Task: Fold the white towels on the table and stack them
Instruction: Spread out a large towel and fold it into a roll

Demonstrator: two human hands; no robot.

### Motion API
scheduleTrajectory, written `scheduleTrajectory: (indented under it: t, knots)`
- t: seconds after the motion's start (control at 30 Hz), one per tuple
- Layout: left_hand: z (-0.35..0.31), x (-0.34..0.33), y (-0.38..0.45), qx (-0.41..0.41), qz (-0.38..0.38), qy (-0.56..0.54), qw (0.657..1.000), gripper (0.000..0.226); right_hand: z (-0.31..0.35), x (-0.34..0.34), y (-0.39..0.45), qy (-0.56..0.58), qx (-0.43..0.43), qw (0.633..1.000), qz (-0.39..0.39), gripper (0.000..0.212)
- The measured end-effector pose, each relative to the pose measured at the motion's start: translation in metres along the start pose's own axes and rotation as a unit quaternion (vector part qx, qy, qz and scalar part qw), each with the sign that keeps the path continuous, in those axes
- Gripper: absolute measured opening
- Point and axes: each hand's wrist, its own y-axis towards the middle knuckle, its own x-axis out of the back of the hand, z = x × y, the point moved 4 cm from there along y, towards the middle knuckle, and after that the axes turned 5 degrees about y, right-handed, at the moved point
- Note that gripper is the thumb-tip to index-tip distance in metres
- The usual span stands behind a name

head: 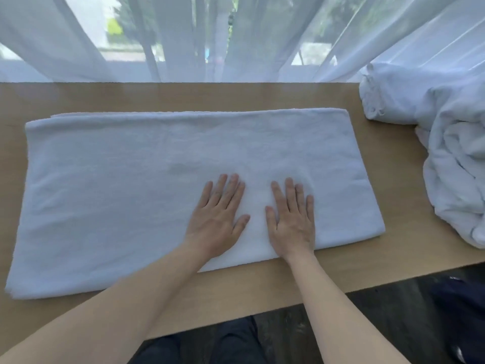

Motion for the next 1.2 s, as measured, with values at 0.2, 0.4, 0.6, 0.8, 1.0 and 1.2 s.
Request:
scheduleTrajectory:
  t: [0.2, 0.4, 0.6, 0.8, 1.0, 1.2]
  knots:
    - [-0.087, -0.003, 0.1, -0.021, -0.005, -0.011, 1.0, 0.075, -0.101, 0.033, 0.024, 0.027, -0.06, 0.997, -0.041, 0.063]
    - [-0.161, 0.0, 0.187, -0.072, 0.007, 0.008, 0.997, 0.075, -0.167, 0.057, 0.033, 0.104, -0.136, 0.981, -0.086, 0.058]
    - [-0.202, 0.0, 0.258, -0.103, 0.004, 0.032, 0.994, 0.069, -0.171, 0.067, 0.033, 0.166, -0.156, 0.956, -0.186, 0.049]
    - [-0.2, 0.012, 0.313, -0.064, 0.006, 0.031, 0.997, 0.065, -0.186, 0.078, 0.04, 0.307, -0.211, 0.914, -0.162, 0.03]
    - [-0.196, 0.02, 0.329, -0.045, 0.003, 0.01, 0.999, 0.069, -0.193, 0.078, 0.051, 0.467, -0.252, 0.848, -0.012, 0.045]
    - [-0.164, 0.054, 0.313, 0.048, -0.039, -0.426, 0.902, 0.062, -0.125, 0.102, 0.054, 0.612, -0.068, 0.787, 0.036, 0.05]
